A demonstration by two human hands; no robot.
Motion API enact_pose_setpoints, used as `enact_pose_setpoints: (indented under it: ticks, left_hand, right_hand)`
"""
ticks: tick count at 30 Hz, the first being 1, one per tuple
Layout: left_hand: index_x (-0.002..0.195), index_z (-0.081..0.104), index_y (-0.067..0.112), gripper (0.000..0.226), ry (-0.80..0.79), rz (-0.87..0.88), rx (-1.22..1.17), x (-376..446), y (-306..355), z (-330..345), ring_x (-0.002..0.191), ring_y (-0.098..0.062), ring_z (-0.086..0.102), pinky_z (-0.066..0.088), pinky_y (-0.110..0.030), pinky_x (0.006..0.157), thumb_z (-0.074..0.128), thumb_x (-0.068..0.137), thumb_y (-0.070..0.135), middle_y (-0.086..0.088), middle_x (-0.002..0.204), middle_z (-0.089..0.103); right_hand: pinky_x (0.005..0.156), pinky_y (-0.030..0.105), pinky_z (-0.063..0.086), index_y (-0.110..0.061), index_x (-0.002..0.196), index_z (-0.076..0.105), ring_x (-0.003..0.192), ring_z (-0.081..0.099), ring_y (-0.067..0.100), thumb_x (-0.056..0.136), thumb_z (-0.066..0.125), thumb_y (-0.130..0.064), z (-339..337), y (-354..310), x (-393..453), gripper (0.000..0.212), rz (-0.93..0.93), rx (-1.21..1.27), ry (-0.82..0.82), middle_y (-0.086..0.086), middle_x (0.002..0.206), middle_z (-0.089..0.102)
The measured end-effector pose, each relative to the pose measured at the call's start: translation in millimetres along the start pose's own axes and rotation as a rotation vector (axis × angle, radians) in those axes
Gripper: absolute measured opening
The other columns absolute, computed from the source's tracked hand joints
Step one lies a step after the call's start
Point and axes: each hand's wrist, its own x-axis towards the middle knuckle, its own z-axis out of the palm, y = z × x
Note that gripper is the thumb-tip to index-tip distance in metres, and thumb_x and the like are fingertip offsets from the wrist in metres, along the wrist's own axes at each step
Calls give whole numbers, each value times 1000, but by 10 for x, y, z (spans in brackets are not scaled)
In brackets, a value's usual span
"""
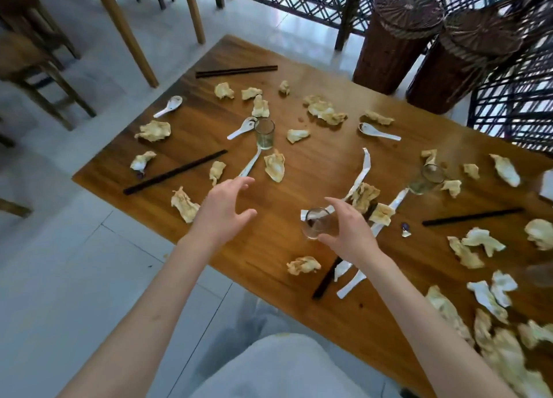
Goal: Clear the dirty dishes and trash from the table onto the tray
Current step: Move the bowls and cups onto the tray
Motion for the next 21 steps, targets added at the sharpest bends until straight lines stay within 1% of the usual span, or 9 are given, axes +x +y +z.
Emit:
enact_pose_setpoints:
  ticks: [2,4,6,8,10,12,15,18,21]
  left_hand:
    - [129,50,25,59,-12,27,1,131,-25,28,114,-13,54,42,-26,92,76,76,25,3,122,60]
    - [130,49,26,60,-28,49,1,278,-59,57,114,-12,54,41,-24,91,76,76,26,4,123,59]
    - [130,49,26,60,-49,63,12,403,-92,87,115,-13,53,42,-24,91,76,76,27,4,124,59]
    - [130,49,26,61,-76,89,26,530,-117,114,116,-14,53,42,-25,91,76,76,28,4,124,59]
    - [130,49,27,61,-90,115,34,639,-135,137,115,-14,53,42,-26,91,76,76,28,4,123,59]
    - [130,49,27,61,-108,141,40,761,-133,157,115,-14,53,43,-27,92,76,75,28,5,123,59]
    - [129,50,25,60,-123,172,50,960,-123,173,115,-14,53,44,-28,92,77,75,27,4,124,58]
    - [129,50,21,60,-129,213,51,1159,-108,197,114,-16,53,46,-30,94,76,75,26,0,123,58]
    - [131,49,20,61,-139,227,68,1357,-79,241,117,-17,50,46,-30,96,76,76,25,-1,126,55]
  right_hand:
    - [99,33,41,-29,141,30,130,38,19,71,80,-28,41,-46,70,86,6,-9,-56,-4,144,38]
    - [94,32,48,-33,140,30,127,42,19,68,82,-29,78,-103,150,89,23,-20,-110,-5,145,35]
    - [84,29,52,-35,137,34,120,48,19,67,82,-27,125,-166,207,86,40,-49,-144,-5,142,38]
    - [78,25,52,-34,133,39,113,53,20,68,82,-24,176,-211,250,78,50,-106,-141,-3,136,44]
    - [76,24,51,-30,131,43,108,55,20,72,79,-20,222,-227,270,70,53,-146,-118,-2,129,48]
    - [73,24,51,-27,127,46,102,56,19,75,75,-17,251,-220,274,61,78,-126,-81,-1,121,52]
    - [72,24,50,-24,120,49,97,57,18,76,74,-20,273,-220,273,50,119,-65,-6,-2,112,56]
    - [77,24,51,-22,118,52,98,57,15,77,74,-26,280,-235,249,46,154,-2,85,-3,110,58]
    - [78,24,52,-22,117,54,99,57,13,78,73,-32,206,-265,247,45,177,51,173,-4,111,59]
